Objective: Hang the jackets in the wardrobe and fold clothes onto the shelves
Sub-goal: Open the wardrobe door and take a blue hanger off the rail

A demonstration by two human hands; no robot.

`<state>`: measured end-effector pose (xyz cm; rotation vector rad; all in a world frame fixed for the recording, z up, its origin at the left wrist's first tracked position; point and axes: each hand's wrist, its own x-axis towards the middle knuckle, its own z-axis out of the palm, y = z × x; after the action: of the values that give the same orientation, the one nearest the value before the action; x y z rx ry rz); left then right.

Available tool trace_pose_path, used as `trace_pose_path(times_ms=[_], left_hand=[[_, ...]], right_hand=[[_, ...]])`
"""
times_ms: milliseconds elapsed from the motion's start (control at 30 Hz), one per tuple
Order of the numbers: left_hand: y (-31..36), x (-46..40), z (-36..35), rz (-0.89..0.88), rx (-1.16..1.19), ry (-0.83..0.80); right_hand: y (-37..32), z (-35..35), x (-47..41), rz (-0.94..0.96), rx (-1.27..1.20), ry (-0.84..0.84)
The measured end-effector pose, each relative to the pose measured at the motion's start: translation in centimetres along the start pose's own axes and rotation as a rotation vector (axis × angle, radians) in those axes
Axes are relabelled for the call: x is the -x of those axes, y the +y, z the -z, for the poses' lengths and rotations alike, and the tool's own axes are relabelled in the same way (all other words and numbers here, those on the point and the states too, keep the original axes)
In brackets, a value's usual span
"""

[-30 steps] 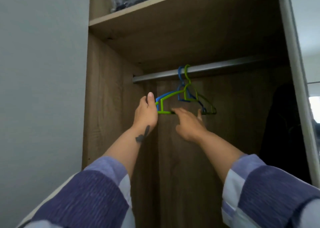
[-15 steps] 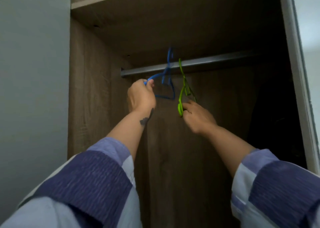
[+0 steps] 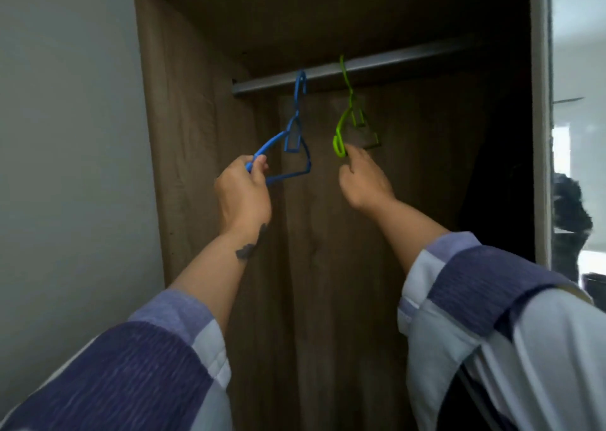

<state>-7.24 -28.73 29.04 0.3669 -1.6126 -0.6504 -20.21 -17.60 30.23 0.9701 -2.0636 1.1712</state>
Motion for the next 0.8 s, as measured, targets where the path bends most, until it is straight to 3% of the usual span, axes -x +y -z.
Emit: trace_pose_path(times_ms=[100,200,300,433,633,800], left_hand=[[-1.2,4.2,0.9,0.034,-0.020,0.027],[-2.2,9.0,1.4,0.116,-0.045,0.041],[-2.1,14.4,2.3,0.152,-0.153,0.032],[-1.0,21.9,4.1,0.112,-0.311,0.026],[2.8,31.9,7.9,0.109,-0.576,-0.210],[5.9,33.8,11.5,0.161,-0.689,-0.119]], right_hand=[[0.5,-2.5,3.2,-0.208,-0.117,0.069],[0.8,-5.9,6.5,-0.259,-0.124,-0.138],[-0.7,-7.1,9.4,-0.246,-0.340,-0.362],[-1.8,-6.5,12.8,-0.311,-0.563,-0.421],[-1.4,-4.3,19.7,-0.357,-0.498,-0.601],[-0.9,-0.2,24.5,-0.197,-0.357,-0.750]])
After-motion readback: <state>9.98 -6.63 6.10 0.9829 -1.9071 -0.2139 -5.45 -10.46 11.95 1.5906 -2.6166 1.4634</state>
